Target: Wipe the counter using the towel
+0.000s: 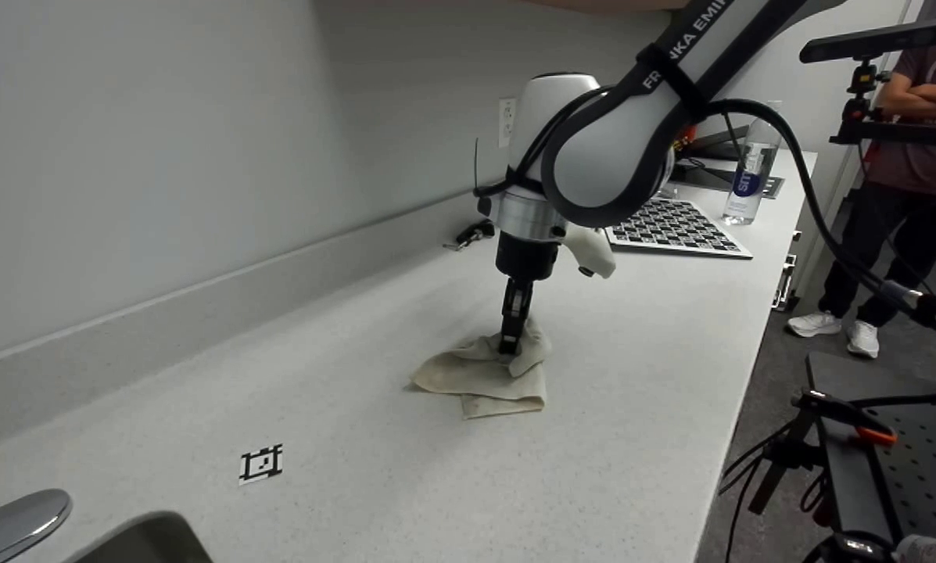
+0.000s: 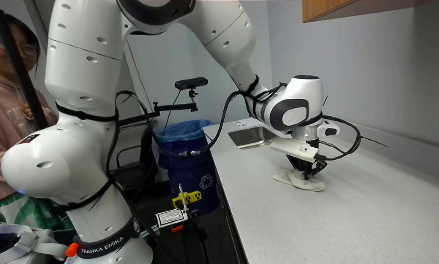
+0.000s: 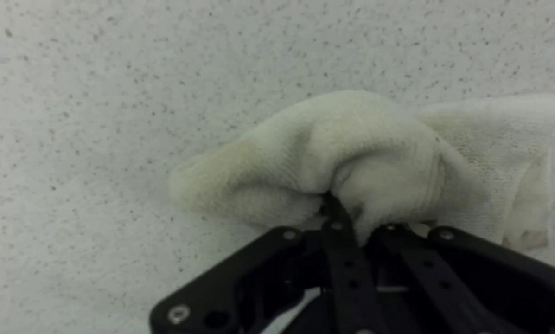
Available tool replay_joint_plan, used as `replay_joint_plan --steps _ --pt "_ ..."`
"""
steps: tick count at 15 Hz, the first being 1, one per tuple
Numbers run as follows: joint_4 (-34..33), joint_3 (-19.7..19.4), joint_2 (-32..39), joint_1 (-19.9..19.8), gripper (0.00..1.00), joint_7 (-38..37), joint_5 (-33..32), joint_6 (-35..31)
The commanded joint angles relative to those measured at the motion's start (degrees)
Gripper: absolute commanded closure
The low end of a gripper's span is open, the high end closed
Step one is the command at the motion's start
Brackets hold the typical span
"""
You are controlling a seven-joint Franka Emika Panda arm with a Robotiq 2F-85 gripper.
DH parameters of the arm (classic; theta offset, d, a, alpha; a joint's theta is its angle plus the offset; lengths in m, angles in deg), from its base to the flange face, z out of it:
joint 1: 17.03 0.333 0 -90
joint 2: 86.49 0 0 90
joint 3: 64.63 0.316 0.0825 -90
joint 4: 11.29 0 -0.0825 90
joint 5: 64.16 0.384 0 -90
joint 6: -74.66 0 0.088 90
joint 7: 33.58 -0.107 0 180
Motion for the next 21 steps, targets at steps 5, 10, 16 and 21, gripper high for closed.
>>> replay_joint_plan --steps 5,10,16,21 --pt "4.57 -7.42 -1.94 0.27 0.98 -3.15 -1.22 -1.97" --pt "9.96 -13.5 -7.03 0.76 0.98 -6.83 -3.41 -4.95" --pt "8.2 -14.19 -3.62 1.22 0.98 -8.11 -4.35 -4.86" --pt "3.69 -9.91 2.2 1.59 0.98 -5.27 -2.64 -1.41"
